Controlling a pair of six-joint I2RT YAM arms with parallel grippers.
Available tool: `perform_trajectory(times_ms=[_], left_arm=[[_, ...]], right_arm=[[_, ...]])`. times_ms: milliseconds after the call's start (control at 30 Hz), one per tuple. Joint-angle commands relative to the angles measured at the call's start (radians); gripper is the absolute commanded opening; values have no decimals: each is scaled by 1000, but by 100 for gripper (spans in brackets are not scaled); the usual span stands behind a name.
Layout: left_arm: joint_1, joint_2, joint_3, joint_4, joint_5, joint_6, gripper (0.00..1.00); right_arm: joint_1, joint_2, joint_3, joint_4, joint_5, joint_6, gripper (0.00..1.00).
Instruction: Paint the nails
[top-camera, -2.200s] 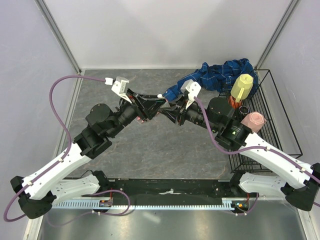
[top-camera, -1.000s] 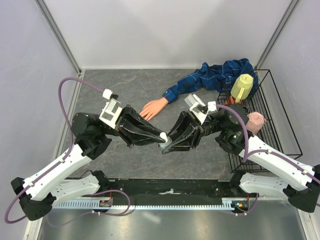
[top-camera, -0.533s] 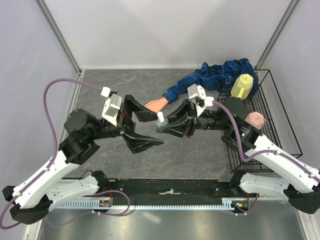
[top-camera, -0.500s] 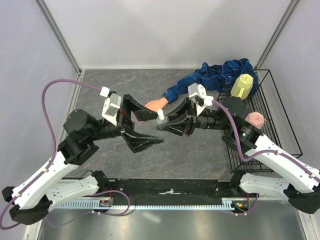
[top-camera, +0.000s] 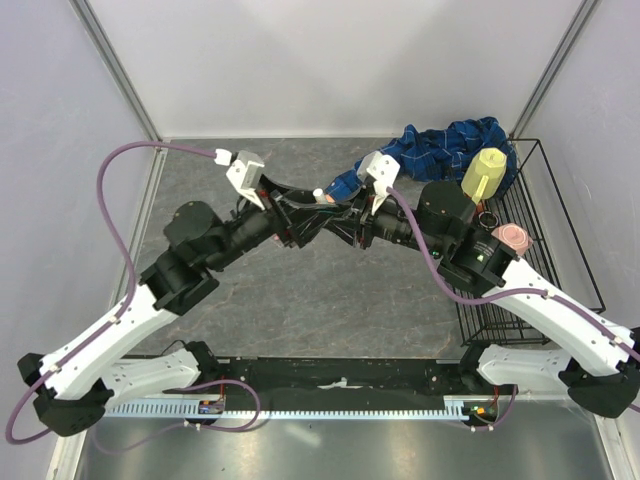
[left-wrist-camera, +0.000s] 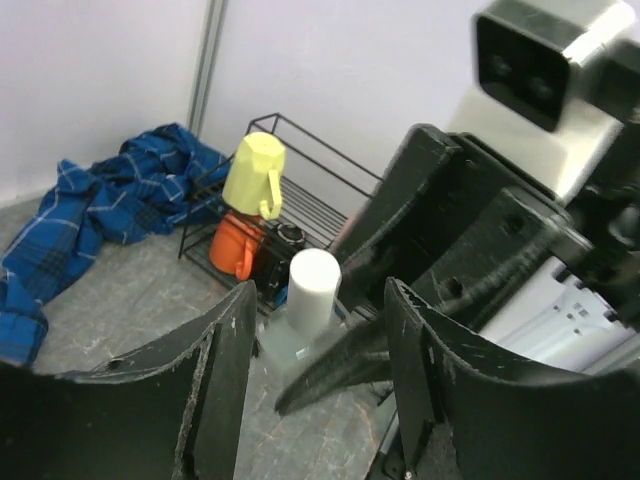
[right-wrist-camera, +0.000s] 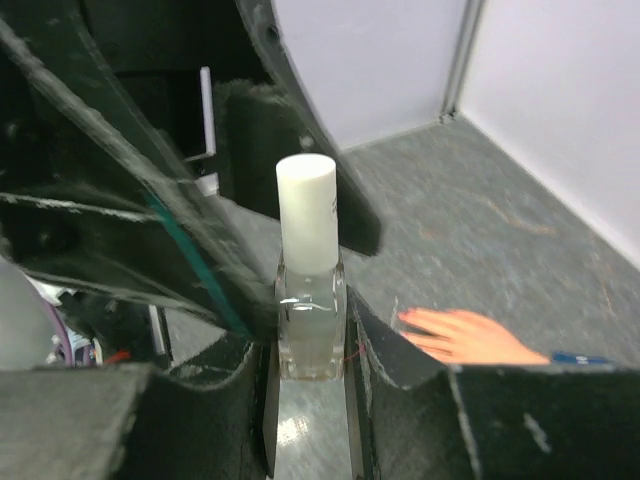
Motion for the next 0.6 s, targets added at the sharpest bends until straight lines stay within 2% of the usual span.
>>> perform_trajectory(times_ms=[0,333,400,567], left_arm=[[-3,25,28,98,-43,-40,59],[-3,2,-4,119,-101,-63,55],[-3,1,-2,115,-99,-64,45],[-3,31,16,90,-46,-72,39]], right_arm=[[8,-6,38,11,65,-23,0],[11,-18,25,12,70,-21,0],[11,-21,27,15,67,-21,0],[11,-24,30,29,56,-15,0]])
